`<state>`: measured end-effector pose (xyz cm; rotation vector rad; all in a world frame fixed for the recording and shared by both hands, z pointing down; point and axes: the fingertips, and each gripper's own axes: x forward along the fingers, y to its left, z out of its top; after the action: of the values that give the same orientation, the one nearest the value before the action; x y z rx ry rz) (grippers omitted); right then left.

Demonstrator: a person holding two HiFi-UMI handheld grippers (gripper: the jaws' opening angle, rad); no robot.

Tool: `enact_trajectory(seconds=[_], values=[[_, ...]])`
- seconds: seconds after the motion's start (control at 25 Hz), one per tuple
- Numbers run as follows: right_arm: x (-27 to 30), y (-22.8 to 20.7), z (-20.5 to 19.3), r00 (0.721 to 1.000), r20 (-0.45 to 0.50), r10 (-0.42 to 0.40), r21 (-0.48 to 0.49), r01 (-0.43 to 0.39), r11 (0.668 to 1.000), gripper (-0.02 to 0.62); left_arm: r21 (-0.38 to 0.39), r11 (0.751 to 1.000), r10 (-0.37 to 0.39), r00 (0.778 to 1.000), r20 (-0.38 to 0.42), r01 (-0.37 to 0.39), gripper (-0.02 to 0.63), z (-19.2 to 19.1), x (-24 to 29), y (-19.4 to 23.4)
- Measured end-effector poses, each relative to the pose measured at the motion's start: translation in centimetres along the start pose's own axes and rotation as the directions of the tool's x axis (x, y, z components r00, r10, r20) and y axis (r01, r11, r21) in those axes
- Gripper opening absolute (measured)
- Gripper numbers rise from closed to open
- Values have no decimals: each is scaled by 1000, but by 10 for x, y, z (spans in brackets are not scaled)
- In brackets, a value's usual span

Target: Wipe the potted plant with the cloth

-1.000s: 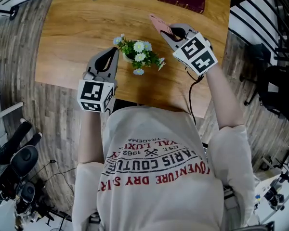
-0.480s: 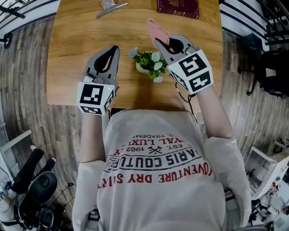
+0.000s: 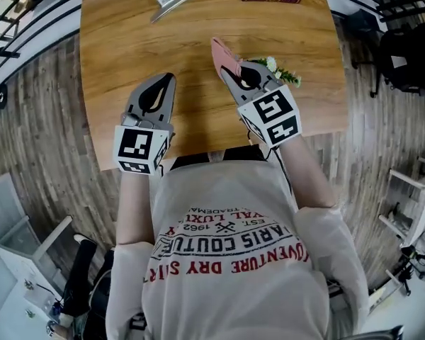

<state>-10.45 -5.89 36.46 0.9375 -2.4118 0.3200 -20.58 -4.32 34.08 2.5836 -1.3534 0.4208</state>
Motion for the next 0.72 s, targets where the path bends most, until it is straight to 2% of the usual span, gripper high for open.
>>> enact_trajectory(seconds=[0.24,0.44,0.6,0.72], values=[[32,22,-50,992,-105,-67,56,74,996,40,-25,998,-59,997,-45,58,15,-38,-16,10],[45,21,-87,979,-158,-131,123,151,981,40,15,995,-94,990,-107,96,15,-69,-17,14],[53,11,-117,963,-181,-198,206,234,950,41,-2,994,-112,983,-143,113,15,-90,-14,16],[54,1,-132,941,-174,-289,276,328,903,40,-9,991,-131,978,-162,132,15,-103,-10,13]])
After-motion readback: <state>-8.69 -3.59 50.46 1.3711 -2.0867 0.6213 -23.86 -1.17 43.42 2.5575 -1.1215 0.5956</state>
